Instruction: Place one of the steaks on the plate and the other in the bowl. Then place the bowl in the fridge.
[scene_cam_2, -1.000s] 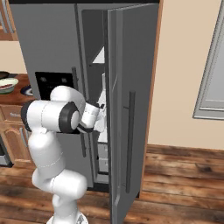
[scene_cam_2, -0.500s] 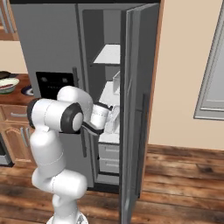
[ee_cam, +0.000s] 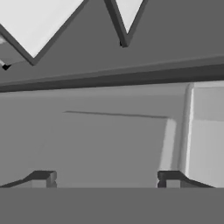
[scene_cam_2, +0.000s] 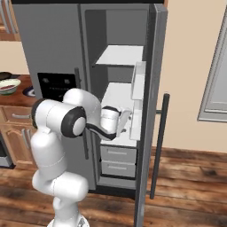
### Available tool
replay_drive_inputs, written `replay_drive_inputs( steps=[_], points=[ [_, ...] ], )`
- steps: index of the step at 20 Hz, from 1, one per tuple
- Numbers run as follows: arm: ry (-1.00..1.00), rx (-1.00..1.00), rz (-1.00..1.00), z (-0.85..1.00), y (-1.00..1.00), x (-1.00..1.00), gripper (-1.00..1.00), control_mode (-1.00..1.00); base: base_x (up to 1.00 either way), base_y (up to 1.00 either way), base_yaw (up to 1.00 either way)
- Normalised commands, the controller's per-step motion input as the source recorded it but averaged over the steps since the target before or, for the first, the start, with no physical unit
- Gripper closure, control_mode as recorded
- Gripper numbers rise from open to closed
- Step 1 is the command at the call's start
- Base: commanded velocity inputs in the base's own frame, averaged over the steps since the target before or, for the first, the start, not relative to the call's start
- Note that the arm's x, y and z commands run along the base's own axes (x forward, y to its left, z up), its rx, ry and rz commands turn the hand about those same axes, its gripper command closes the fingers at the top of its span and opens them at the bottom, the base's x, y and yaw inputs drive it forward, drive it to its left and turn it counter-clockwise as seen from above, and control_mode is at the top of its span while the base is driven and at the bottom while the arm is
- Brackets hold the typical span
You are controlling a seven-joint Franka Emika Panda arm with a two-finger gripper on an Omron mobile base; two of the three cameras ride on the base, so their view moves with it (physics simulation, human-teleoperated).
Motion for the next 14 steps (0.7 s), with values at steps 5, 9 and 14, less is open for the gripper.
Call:
replay_drive_inputs(
  steps=[5,9,14],
  points=[
    [-0.14,0.11,0.00,0.03,-0.69,-0.34,-1.00,-1.00,0.00,0.00,0.00],
    [-0.07,0.14,0.00,0.34,0.46,-0.41,-1.00,-1.00,0.00,0.00,0.00],
    [0.21,0.14,0.00,0.73,0.87,-0.39,-1.00,-1.00,0.00,0.00,0.00]
  ],
)
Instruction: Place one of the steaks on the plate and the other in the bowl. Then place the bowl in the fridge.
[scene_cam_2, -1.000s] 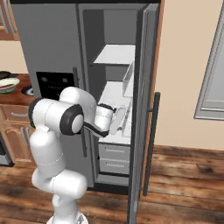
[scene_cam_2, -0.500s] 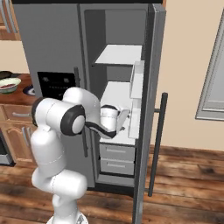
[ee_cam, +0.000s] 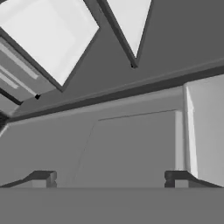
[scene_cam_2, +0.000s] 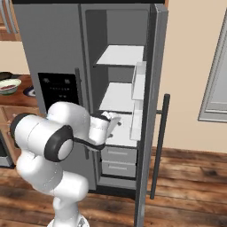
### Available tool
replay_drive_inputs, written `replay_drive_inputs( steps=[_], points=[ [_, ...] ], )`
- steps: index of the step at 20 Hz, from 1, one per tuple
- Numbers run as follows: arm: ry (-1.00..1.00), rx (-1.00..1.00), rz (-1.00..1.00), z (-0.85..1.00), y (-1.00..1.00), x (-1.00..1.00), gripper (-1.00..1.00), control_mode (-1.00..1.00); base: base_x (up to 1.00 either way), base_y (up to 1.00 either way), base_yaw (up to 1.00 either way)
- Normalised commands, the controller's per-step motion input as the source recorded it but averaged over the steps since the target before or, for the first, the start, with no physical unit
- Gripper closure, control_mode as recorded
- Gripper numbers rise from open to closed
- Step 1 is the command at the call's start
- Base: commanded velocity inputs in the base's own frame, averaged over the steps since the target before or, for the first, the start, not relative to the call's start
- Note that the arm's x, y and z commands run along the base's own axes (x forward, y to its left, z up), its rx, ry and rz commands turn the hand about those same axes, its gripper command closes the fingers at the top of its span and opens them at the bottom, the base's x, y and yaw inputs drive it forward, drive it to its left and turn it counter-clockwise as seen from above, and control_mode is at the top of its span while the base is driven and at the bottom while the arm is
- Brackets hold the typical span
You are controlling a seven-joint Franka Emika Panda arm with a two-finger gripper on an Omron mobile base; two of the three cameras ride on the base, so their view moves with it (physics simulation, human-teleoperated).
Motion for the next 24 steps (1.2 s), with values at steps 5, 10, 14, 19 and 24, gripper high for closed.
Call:
replay_drive_inputs(
  steps=[5,10,14,19,24],
  points=[
    [0.31,0.37,-0.18,0.69,0.71,-0.07,-1.00,-1.00,0.00,0.00,0.00],
    [0.29,0.51,-0.39,0.27,0.62,-0.02,-1.00,-1.00,0.00,0.00,0.00],
    [0.16,0.61,-0.45,0.20,0.42,-0.14,-1.00,-1.00,0.00,0.00,0.00],
    [0.03,0.23,-0.37,0.00,-0.04,-0.32,-1.00,-1.00,0.00,0.00,0.00],
    [-0.25,0.06,-0.30,0.00,0.75,-0.16,-1.00,-1.00,0.00,0.00,0.00]
  ],
)
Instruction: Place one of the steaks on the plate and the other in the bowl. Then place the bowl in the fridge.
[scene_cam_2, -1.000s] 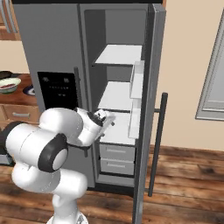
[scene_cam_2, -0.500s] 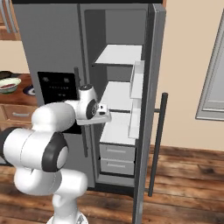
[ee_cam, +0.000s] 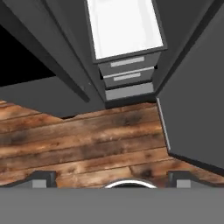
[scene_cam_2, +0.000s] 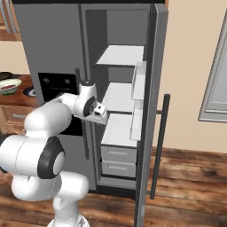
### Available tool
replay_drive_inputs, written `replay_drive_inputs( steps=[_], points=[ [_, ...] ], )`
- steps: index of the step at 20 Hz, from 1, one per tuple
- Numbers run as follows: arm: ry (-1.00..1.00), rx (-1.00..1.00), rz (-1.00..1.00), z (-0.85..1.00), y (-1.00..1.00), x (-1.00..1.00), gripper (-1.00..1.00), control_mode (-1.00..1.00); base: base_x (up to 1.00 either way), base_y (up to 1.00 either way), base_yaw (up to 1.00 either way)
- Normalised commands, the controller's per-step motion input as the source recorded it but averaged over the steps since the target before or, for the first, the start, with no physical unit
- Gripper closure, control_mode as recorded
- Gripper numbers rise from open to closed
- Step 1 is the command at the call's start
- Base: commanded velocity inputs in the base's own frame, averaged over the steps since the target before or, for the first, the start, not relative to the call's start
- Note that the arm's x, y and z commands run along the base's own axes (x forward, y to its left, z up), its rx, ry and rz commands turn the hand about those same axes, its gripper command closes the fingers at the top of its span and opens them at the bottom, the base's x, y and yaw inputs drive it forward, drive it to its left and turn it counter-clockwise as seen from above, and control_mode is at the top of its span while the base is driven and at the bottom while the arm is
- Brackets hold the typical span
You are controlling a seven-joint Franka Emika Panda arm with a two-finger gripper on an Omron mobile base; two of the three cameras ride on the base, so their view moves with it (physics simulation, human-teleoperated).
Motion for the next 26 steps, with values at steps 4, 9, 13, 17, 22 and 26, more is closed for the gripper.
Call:
replay_drive_inputs(
  steps=[4,9,13,17,22,26],
  points=[
    [-0.51,0.01,0.04,0.06,0.45,0.00,-1.00,-1.00,0.00,0.00,0.00],
    [-0.29,-0.05,0.06,0.20,0.40,0.21,-1.00,-1.00,0.00,0.00,0.00],
    [-0.06,-0.22,0.01,0.35,0.24,0.05,-1.00,-1.00,0.00,0.00,0.00],
    [0.01,-0.10,-0.08,0.34,0.35,0.00,-1.00,-1.00,0.00,0.00,0.00],
    [0.00,0.04,-0.05,0.00,0.13,0.06,-1.00,-1.00,0.00,0.00,0.00],
    [-0.01,0.00,-0.02,0.00,0.14,0.25,-1.00,-1.00,0.00,0.00,0.00]
  ],
)
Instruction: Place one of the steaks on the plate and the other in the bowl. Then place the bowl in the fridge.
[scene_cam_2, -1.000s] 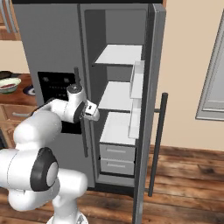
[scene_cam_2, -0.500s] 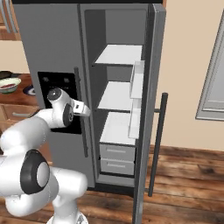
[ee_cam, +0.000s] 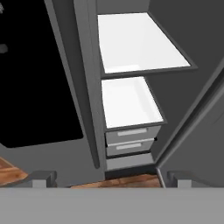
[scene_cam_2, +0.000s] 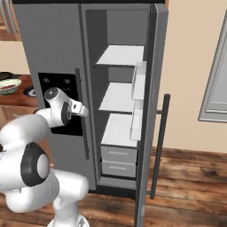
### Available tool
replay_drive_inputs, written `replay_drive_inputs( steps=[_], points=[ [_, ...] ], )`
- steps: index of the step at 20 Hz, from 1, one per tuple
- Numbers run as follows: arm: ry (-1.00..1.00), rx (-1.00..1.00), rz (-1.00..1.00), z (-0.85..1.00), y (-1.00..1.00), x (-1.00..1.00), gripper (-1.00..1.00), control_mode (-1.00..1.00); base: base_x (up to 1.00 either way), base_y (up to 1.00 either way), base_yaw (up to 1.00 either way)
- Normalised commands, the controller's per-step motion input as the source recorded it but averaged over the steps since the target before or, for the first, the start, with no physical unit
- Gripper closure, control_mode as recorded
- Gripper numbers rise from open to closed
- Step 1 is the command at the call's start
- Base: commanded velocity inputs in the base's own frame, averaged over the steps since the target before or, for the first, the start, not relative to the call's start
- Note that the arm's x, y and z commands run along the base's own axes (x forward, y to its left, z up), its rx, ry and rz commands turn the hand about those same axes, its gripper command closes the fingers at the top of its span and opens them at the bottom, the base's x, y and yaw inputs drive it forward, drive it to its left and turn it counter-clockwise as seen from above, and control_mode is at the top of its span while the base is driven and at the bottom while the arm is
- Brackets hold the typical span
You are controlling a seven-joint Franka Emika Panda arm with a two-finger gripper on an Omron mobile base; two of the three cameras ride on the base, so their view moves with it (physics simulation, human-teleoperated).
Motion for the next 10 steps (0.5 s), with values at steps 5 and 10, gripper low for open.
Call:
replay_drive_inputs(
  steps=[5,10],
  points=[
    [-0.03,0.00,0.00,0.00,0.25,0.45,-1.00,-1.00,0.00,0.00,0.00],
    [0.00,0.02,0.00,0.00,0.09,0.64,-1.00,-1.00,0.00,0.00,0.00]
  ],
)
